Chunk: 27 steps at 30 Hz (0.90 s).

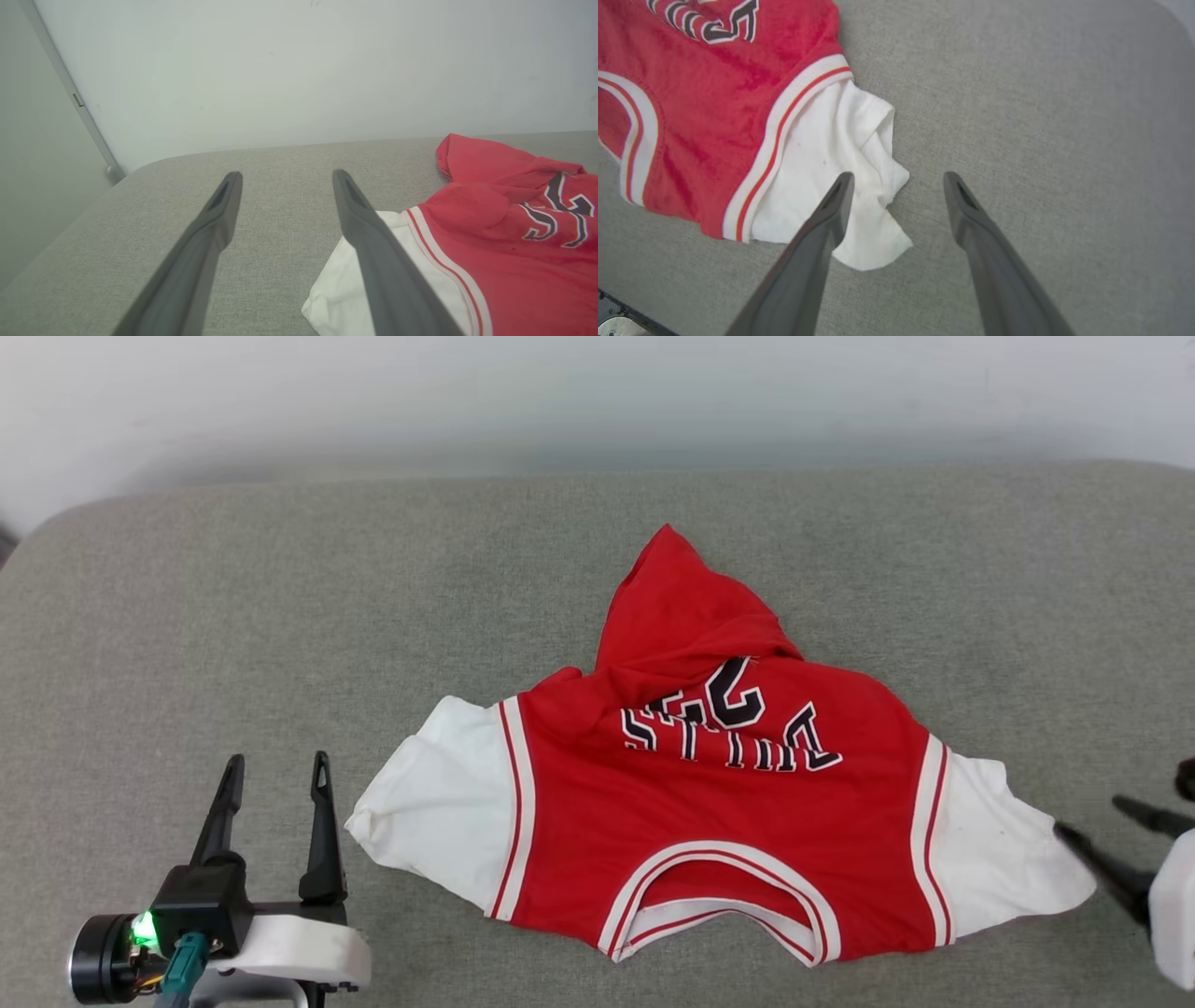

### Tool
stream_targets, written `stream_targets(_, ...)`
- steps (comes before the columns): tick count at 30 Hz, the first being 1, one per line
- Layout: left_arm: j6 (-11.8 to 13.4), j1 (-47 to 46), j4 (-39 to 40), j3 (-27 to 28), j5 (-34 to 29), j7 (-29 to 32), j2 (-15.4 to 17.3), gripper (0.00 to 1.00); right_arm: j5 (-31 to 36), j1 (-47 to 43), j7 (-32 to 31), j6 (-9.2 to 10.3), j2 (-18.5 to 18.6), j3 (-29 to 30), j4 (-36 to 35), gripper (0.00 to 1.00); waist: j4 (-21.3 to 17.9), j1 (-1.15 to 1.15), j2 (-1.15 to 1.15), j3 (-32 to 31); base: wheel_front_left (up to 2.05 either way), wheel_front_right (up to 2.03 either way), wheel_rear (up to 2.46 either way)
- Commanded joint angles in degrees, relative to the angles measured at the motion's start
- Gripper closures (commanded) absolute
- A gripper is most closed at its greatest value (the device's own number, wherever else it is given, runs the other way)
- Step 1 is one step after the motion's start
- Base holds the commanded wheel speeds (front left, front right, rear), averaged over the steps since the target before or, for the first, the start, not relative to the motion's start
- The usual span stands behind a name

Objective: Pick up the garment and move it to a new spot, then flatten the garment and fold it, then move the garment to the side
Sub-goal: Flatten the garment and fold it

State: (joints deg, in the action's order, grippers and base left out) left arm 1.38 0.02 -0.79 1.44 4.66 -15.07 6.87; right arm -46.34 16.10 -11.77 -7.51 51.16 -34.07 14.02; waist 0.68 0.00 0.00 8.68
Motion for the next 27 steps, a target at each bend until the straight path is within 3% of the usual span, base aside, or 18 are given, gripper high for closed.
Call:
stream_targets(1, -0.2, 0.7, 0.0, 0.3, -0.5, -0.1, -0.1, 0.0, 0.4, -1.3, 0.1, 0.04, 0.8, 2.4, -1.5, 0.0, -0.3, 0.0, 0.0, -0.6, 0.0, 0.0, 0.0)
stream_targets(6, -0.5, 1.3, 0.6, 0.7, -1.0, -0.1, -0.5, 0.0, 2.5, -3.0, -2.8, 0.03, 1.9, 12.4, -9.3, 0.0, -0.4, 0.0, 0.0, -0.9, 0.0, 0.0, 0.0)
stream_targets(11, -0.9, 0.5, 0.8, 0.8, -1.1, -0.1, -1.0, 0.0, 2.2, -1.0, -14.2, 0.03, 1.9, 16.4, -13.6, 0.0, -0.1, 0.0, 0.0, 0.2, 0.0, 0.0, 0.0)
stream_targets(15, -1.4, -0.6, 0.6, 0.3, -1.4, -0.1, -1.3, 0.0, 0.8, 0.6, -25.9, 0.04, 2.1, 14.1, -13.1, 0.0, 0.8, 0.0, 0.0, 1.2, 0.0, 0.0, 0.0)
stream_targets(19, -1.9, -1.5, 0.4, 0.2, -1.5, -0.1, -1.6, 0.0, 1.3, 2.4, -33.7, 0.03, 0.7, 10.9, -10.7, 0.0, 1.7, 0.0, 0.0, 2.4, 0.0, 0.0, 0.0)
stream_targets(23, -2.3, -2.3, 0.2, 0.2, -1.7, -0.1, -1.9, 0.0, 1.9, 4.1, -36.6, 0.03, -2.5, 8.1, -6.6, 0.0, 2.6, 0.0, 0.0, 3.7, 0.0, 0.0, 0.0)
stream_targets(24, -2.4, -3.1, 0.2, 0.3, -1.9, -0.1, -2.0, 0.0, 3.6, 5.1, -36.6, 0.03, -5.4, 3.7, -2.6, 0.0, 3.1, 0.0, 0.0, 5.2, 0.0, 0.0, 0.0)
stream_targets(27, -2.7, -3.6, 0.1, 0.3, -2.0, -0.1, -2.1, 0.0, 3.0, 5.0, -34.8, 0.03, -8.5, 0.8, 1.7, 0.0, 3.4, 0.0, 0.0, 6.1, 0.0, 0.0, 0.0)
